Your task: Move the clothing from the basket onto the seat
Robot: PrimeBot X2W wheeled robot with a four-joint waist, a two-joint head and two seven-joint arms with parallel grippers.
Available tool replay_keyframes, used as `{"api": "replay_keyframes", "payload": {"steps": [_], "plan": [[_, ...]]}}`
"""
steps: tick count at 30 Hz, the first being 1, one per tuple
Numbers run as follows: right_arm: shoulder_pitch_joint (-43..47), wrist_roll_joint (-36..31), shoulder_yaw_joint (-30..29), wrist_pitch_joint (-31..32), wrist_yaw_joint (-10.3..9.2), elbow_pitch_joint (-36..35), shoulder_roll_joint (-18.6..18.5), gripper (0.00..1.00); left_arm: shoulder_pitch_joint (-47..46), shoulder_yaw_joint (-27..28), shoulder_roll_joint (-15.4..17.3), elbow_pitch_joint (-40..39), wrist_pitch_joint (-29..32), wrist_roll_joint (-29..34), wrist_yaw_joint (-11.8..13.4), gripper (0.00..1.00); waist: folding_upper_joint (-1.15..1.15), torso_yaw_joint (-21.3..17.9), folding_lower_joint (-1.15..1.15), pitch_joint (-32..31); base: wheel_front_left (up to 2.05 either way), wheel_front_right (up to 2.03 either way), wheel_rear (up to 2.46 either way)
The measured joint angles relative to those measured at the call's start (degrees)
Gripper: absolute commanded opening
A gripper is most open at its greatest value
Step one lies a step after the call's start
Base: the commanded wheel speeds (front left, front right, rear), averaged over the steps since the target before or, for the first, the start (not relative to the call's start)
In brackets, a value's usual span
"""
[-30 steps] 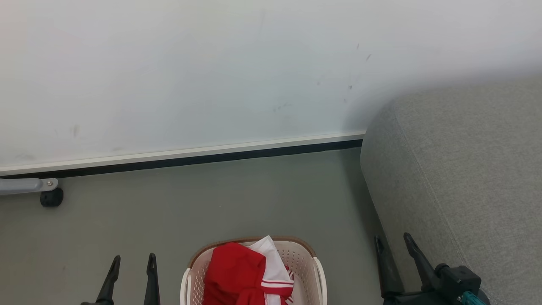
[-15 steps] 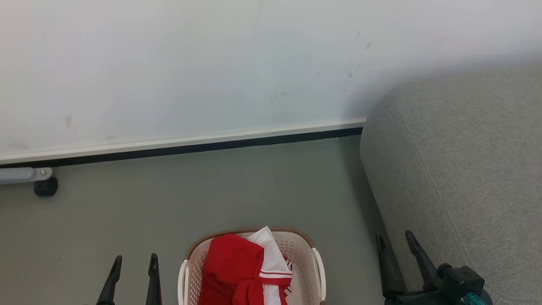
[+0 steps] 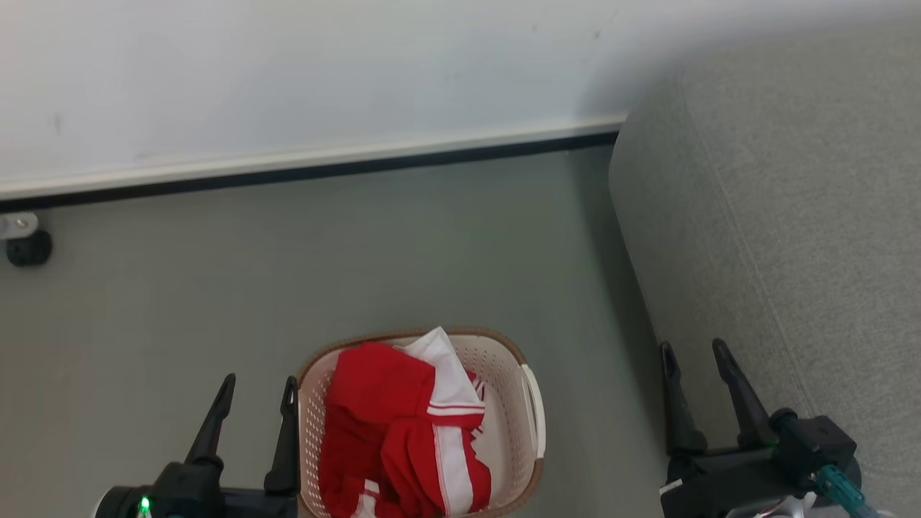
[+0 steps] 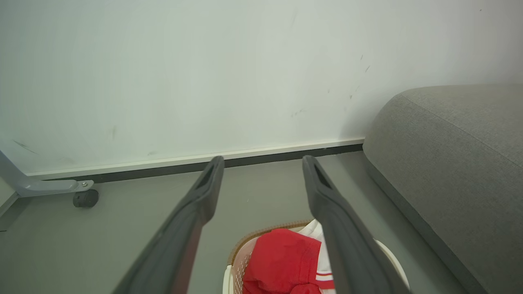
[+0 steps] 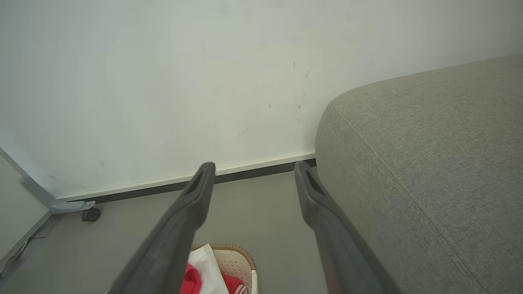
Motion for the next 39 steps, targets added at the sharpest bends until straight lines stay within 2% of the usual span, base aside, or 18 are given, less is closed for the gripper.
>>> {"api": "replay_keyframes", "payload": {"steps": [13,20,39], "plan": [[-4.83,-1.32,-1.67,-0.01,-0.43,-3.41,0.20,1.00,-9.95,-2.94,1.35,8.12,0.89,2.75,-2.99,1.00,0.00,-2.48,0.01,10.61,0.00,0.00,0.00],[-7.03,-1.37,-2.36,-0.15,-0.43,-4.54,0.68,1.00,-13.95,-4.57,1.44,11.91,1.87,3.96,-3.63,1.00,0.00,-3.85,0.01,15.65,0.00,0.00,0.00],[-15.00,-1.42,-2.75,-0.16,-0.11,-6.37,1.82,1.00,-30.39,-8.22,4.78,23.82,4.90,10.93,-5.49,1.00,0.01,-7.32,0.00,31.84,0.00,0.00,0.00]]}}
